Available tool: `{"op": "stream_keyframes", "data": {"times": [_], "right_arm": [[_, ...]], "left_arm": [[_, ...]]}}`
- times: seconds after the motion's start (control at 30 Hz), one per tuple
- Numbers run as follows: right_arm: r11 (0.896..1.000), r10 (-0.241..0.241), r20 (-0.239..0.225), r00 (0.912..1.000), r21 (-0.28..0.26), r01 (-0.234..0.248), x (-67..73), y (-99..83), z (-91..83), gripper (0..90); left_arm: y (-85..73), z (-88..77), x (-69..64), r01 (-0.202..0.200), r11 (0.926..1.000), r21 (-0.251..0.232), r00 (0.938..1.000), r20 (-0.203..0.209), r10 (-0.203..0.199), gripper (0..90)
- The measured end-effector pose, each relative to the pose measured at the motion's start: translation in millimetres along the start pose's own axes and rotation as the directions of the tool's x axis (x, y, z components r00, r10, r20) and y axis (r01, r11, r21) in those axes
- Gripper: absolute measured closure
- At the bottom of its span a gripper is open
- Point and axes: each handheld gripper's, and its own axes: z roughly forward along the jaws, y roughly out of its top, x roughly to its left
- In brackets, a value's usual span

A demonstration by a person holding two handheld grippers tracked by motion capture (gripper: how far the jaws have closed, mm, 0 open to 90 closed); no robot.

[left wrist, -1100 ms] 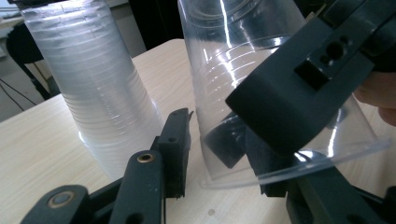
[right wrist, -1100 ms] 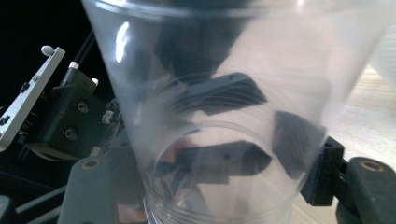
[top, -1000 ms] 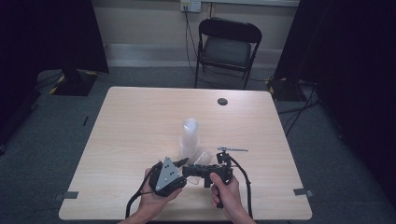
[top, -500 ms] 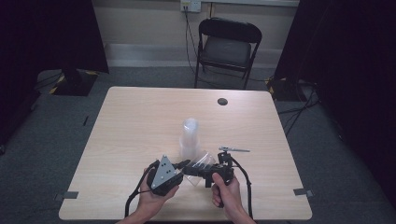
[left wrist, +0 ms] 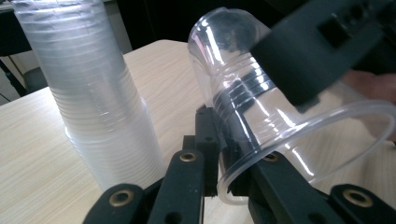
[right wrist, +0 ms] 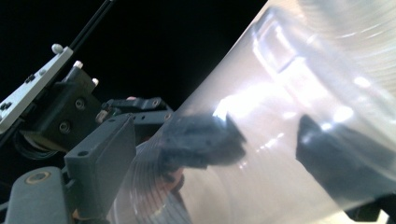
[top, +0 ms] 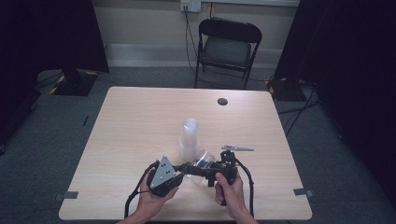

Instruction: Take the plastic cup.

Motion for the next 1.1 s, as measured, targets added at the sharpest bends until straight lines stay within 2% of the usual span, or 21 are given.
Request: {"op": "stream_keyframes", "data": {"times": [0.07,0.3,0.5,0.67,0.83,1.0,1.1], "right_arm": [[1.0,-0.002,0.006,1.0,-0.003,0.002,-0.2,0.8,-0.8,11.5],[1.0,-0.022,0.021,0.9995,-0.022,0.022,-1.4,4.0,-4.9,9.6],[0.999,-0.023,0.027,0.9994,-0.032,0.024,-1.0,4.7,-8.2,10.6],[0.999,-0.022,0.034,0.9992,-0.045,0.023,-1.4,7.9,-11.9,10.6],[0.997,-0.011,0.074,0.9972,-0.07,0.016,-5.5,12.0,-19.8,12.7],[0.996,-0.027,0.095,0.9951,-0.084,0.035,-9.2,14.4,-26.9,12.7],[0.994,-0.041,0.123,0.9915,-0.094,0.053,-10.5,15.7,-31.0,13.0]], "left_arm": [[-0.5,0.7,-1.7,-0.002,1.0,0.004,0.9999,0.015,0.002,87.2],[0.6,-0.4,-0.7,0.013,0.9999,-0.003,0.9996,0.026,-0.013,87.8],[0.4,-2.3,5.4,0.058,0.9981,-0.02,0.9978,0.033,-0.057,87.4],[-1.3,-3.6,3.9,0.056,0.9984,-0.011,0.9976,0.042,-0.055,88.1],[-2.5,-3.1,2.7,0.058,0.9983,-0.005,0.9964,0.063,-0.057,88.1],[-3.3,-2.7,7.2,0.087,0.9961,0.013,0.9924,0.086,-0.088,88.1],[-3.9,-2.1,10.6,0.081,0.9965,0.017,0.9914,0.102,-0.083,87.9]]}}
